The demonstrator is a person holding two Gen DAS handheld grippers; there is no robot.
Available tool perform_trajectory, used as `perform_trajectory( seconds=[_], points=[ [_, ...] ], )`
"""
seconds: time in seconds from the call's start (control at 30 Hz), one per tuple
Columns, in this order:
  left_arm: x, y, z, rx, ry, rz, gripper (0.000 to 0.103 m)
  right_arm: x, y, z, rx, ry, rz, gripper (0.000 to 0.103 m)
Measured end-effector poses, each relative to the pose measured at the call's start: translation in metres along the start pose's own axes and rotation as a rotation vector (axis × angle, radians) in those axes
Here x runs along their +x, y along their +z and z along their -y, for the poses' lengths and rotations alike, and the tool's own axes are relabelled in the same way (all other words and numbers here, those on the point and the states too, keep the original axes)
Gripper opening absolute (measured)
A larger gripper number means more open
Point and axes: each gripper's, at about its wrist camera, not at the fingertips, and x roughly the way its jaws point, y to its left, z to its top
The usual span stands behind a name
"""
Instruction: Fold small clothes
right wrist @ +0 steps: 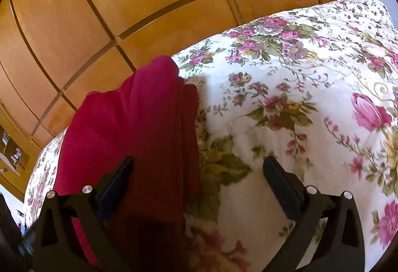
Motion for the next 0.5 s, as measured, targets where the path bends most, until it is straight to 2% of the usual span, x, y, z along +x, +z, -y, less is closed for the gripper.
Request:
perform_trajectory(
  seconds=[0.23,0.5],
  points=[
    [0.031,0.032,-0.031,-0.215,-0.027,-0.030,0.093,0.000,-0.002,-0.005,0.027,-0.045,-0.032,0.101],
    [0.072,0.033,-0.029,-0.235,-0.060,-0.148,0.093,0.002,-0.004,-0.004,0.042,-0.031,-0.060,0.101]
  ],
)
